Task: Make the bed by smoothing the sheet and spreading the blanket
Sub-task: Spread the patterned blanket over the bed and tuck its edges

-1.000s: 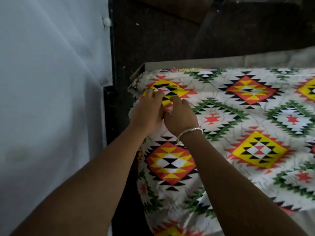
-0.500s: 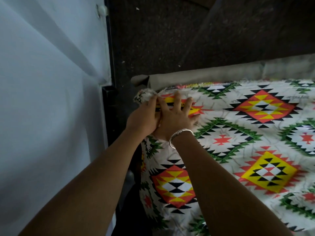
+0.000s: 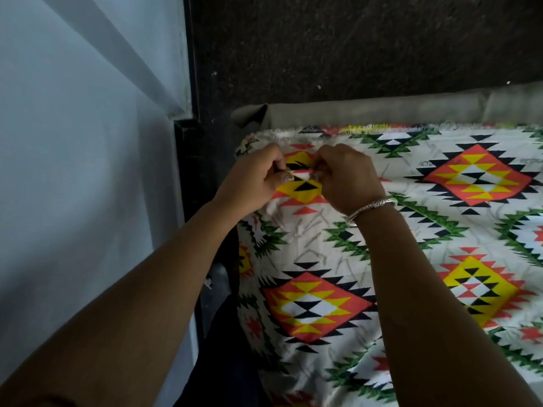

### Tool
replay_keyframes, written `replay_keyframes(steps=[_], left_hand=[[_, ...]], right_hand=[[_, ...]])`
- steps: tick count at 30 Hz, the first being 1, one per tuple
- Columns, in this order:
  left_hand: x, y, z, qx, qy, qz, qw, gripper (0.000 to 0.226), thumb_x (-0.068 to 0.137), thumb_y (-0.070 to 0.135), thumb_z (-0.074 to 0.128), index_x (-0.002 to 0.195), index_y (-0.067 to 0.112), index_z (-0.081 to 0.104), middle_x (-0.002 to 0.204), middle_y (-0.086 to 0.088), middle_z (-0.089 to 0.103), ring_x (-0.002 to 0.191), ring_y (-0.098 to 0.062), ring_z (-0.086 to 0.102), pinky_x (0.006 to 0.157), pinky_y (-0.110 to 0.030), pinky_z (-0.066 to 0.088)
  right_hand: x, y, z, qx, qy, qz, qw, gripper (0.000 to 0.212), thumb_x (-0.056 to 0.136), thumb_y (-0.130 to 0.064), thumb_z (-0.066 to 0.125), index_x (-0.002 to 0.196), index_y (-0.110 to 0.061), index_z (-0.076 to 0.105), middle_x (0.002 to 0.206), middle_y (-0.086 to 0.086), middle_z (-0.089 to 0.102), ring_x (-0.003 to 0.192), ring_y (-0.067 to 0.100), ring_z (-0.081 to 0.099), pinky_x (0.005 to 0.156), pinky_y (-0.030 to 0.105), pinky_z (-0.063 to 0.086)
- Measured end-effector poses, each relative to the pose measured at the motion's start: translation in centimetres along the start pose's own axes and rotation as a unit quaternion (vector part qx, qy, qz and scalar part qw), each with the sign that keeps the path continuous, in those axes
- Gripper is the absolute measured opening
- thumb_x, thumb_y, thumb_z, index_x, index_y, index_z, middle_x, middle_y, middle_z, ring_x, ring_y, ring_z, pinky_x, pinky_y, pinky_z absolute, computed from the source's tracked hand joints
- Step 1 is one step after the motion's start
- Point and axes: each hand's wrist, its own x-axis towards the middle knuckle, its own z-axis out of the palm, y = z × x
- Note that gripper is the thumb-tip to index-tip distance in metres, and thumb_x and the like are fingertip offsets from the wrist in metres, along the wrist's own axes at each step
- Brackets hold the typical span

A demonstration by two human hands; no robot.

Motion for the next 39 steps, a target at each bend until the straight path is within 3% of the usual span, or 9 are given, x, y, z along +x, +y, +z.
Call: replay_keyframes(steps=[3,7,11,15,18,23,27,31,39], left_hand=[[0.2,0.4,0.1,-0.027,0.012,0.004,1.000,0.016,0.084,0.012,0.067,0.079,0.006,0.053,0.069,0.006,0.046,0.061,-0.008,0.045,0.058,-0.016,0.035],[0.8,0.6,0.2,-0.005,-0.010,-0.007,1.000,0.012,0.088,0.016,0.061,0.088,0.008,0.052,0.093,-0.006,0.044,0.084,-0.021,0.049,0.075,-0.034,0.041],[1.0,0.8,-0.5,0.033,-0.087,-0.081,0.992,0.074,0.078,0.026,0.074,0.139,0.021,0.032,0.132,-0.012,0.031,0.115,-0.021,0.043,0.097,-0.031,0.038],[1.1,1.1,-0.7,0.045,-0.132,-0.106,0.985,0.116,0.069,0.031,0.081,0.150,0.025,-0.003,0.152,-0.013,0.023,0.133,-0.024,0.035,0.109,-0.035,0.031],[1.7,1.1,-0.9,0.121,-0.126,-0.086,0.981,0.101,0.064,0.040,0.082,0.145,0.025,0.024,0.137,-0.007,0.048,0.122,-0.026,0.049,0.099,-0.039,0.043],[2.7,2.4,-1.3,0.329,-0.047,0.032,0.943,0.057,0.063,0.047,0.078,0.105,0.012,0.062,0.120,-0.014,0.043,0.114,-0.033,0.041,0.085,-0.041,0.038],[4.1,2.5,-2.3,0.142,-0.108,0.005,0.984,0.033,0.072,0.033,0.078,0.085,0.010,0.059,0.086,-0.001,0.058,0.087,-0.024,0.059,0.066,-0.031,0.041],[5.8,1.9,-4.1,0.032,-0.145,-0.088,0.985,0.037,0.075,0.028,0.077,0.102,0.020,0.053,0.093,0.006,0.055,0.088,-0.013,0.055,0.068,-0.026,0.041],[4.3,0.0,-1.7,0.230,0.134,-0.051,0.963,0.034,0.082,0.024,0.058,0.113,0.012,0.051,0.114,-0.014,0.053,0.104,-0.036,0.051,0.084,-0.047,0.044]], right_hand=[[-0.1,0.2,0.0,0.007,0.008,-0.017,1.000,0.011,0.088,-0.011,0.055,0.095,-0.011,0.064,0.098,0.015,0.057,0.092,0.033,0.054,0.071,0.031,0.038],[0.0,0.4,0.2,0.030,0.024,-0.004,0.999,0.017,0.091,-0.018,0.049,0.105,-0.010,0.057,0.107,0.016,0.055,0.096,0.034,0.053,0.071,0.032,0.040],[0.7,0.4,0.0,-0.059,0.007,0.033,0.998,0.064,0.082,-0.029,0.063,0.139,-0.020,0.035,0.140,0.013,0.035,0.126,0.037,0.035,0.098,0.054,0.039],[1.9,0.9,-1.2,-0.092,-0.048,0.022,0.994,0.091,0.073,-0.045,0.072,0.146,-0.026,0.022,0.151,0.005,0.021,0.135,0.033,0.026,0.102,0.061,0.029],[2.9,1.2,-1.9,-0.156,-0.041,0.006,0.987,0.078,0.071,-0.048,0.072,0.137,-0.025,0.036,0.131,0.010,0.045,0.119,0.033,0.047,0.099,0.056,0.030],[3.6,0.7,-2.4,-0.156,-0.053,-0.055,0.985,0.033,0.082,-0.035,0.063,0.111,-0.020,0.057,0.113,0.012,0.062,0.108,0.035,0.055,0.096,0.045,0.034],[4.1,0.9,-3.5,-0.068,-0.072,-0.080,0.992,0.018,0.087,-0.028,0.061,0.096,-0.012,0.059,0.109,0.020,0.059,0.104,0.038,0.054,0.080,0.038,0.039],[5.8,0.7,-5.0,-0.082,-0.079,-0.101,0.988,0.028,0.093,-0.026,0.053,0.113,-0.009,0.061,0.120,0.019,0.058,0.110,0.036,0.054,0.085,0.037,0.040],[5.5,0.0,-1.0,-0.178,0.113,-0.010,0.977,0.040,0.083,-0.012,0.049,0.123,-0.017,0.049,0.121,0.018,0.051,0.111,0.039,0.047,0.091,0.051,0.037]])
